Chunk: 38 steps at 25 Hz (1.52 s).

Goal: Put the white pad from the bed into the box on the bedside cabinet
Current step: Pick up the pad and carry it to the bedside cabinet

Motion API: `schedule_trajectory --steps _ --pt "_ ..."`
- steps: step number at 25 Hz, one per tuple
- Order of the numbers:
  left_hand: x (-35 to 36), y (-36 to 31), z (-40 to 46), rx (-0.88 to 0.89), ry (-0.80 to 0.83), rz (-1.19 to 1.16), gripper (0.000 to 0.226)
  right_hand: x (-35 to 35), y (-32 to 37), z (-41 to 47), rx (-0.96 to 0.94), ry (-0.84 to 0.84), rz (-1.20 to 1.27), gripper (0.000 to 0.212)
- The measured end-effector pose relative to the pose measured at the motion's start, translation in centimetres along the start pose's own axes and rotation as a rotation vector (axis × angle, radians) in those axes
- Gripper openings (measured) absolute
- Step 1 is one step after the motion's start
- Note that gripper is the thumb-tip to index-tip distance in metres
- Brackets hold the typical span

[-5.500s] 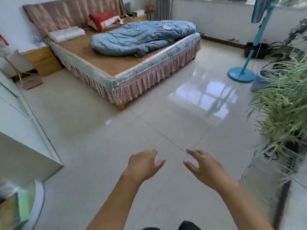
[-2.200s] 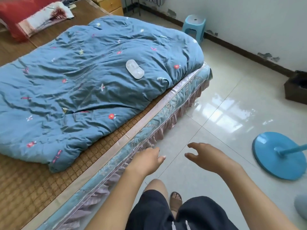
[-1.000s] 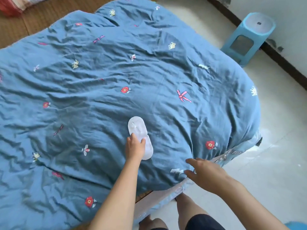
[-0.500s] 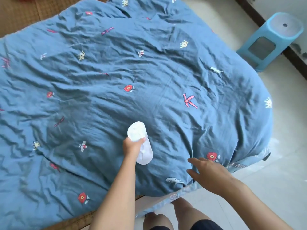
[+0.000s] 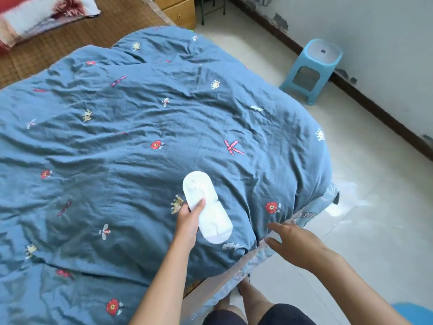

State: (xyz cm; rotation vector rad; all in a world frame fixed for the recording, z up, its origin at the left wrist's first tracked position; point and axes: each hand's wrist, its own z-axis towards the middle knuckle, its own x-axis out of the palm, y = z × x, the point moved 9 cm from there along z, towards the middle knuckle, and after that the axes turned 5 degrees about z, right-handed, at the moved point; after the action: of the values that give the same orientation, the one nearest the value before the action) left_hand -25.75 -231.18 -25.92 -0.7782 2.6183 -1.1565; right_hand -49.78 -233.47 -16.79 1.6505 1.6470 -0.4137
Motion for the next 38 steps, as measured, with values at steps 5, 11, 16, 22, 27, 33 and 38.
schedule_trajectory --steps 5,11,16,22,27,33,38 --pt "7.9 -2.5 -3.6 0.033 0.255 0.036 0.009 -1.6 -4.4 -4.1 0.111 -0.118 0.073 0.042" --pt "17.3 -3.7 -9.3 0.081 0.517 0.229 0.010 -3.5 -10.9 -9.0 0.211 -0.227 0.215 0.045" --pt "26.8 -1.8 -12.6 0.039 0.561 0.293 0.015 -6.5 -19.8 -11.1 0.271 -0.287 0.332 0.045" --pt "40.7 1.6 -14.4 -0.023 0.518 0.287 0.016 -12.1 -33.5 -11.6 0.261 -0.280 0.300 0.045" --pt "50.1 2.7 -16.1 -0.061 0.457 0.269 0.013 -17.0 -42.6 -10.6 0.221 -0.243 0.214 0.046" --pt "57.2 1.4 -14.7 -0.057 0.404 0.257 0.012 -22.5 -47.3 -6.1 0.137 -0.223 0.188 0.046" --pt "62.9 -1.9 -9.2 -0.040 0.369 0.239 0.011 -28.8 -50.4 0.6 0.084 -0.229 0.158 0.045"
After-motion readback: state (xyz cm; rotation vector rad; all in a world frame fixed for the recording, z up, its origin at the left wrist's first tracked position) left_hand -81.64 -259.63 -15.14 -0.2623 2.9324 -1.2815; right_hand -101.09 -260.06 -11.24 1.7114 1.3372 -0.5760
